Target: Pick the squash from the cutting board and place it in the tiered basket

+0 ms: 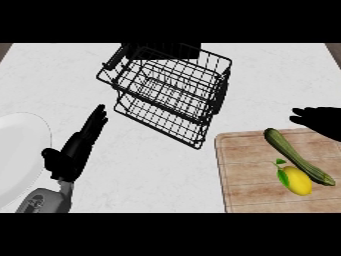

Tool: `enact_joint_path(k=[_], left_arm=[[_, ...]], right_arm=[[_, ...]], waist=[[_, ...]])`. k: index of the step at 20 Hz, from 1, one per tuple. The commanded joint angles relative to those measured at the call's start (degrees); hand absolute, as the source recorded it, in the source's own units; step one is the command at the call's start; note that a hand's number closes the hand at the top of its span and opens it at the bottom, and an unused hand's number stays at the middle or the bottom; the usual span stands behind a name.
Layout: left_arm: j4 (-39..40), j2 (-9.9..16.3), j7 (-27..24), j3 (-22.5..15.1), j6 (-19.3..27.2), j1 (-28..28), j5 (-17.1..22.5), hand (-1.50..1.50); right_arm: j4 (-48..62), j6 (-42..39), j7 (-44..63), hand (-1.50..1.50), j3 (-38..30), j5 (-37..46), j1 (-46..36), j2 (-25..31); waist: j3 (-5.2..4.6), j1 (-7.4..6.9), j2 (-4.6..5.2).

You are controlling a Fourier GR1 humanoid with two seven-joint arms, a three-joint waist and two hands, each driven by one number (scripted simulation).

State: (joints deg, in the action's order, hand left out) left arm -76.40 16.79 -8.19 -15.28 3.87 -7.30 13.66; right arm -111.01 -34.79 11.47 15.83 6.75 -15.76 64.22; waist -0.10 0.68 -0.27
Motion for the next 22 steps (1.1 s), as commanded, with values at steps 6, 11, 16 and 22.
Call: enact_joint_path(k=[6,11,16,22], left_arm=[[0.02,-1.27,0.65,2.11,-2.4,0.66,-0.5,0.0],[-2.93,-0.8,1.94,2.31,-2.55,1.22,-1.88,0.0],[-2.7,-3.06,2.01,2.04,-2.16,1.13,-4.34,0.0],[-3.86,-6.18,3.19,1.52,-0.69,2.23,-7.42,0.0]], right_arm=[[-6.37,2.8,8.36,-1.5,-3.76,7.95,7.54,-8.23],[-2.64,1.24,10.11,-1.5,1.3,19.57,6.99,-9.85],[3.82,0.42,8.35,-1.5,3.13,24.81,7.01,-16.29],[12.48,2.63,-2.97,-1.5,-1.06,29.89,6.46,-18.96]], waist=[[0.12,-0.23,0.12],[0.1,-0.99,0.26],[0.1,-1.08,0.31],[0.11,-1.03,0.3]])
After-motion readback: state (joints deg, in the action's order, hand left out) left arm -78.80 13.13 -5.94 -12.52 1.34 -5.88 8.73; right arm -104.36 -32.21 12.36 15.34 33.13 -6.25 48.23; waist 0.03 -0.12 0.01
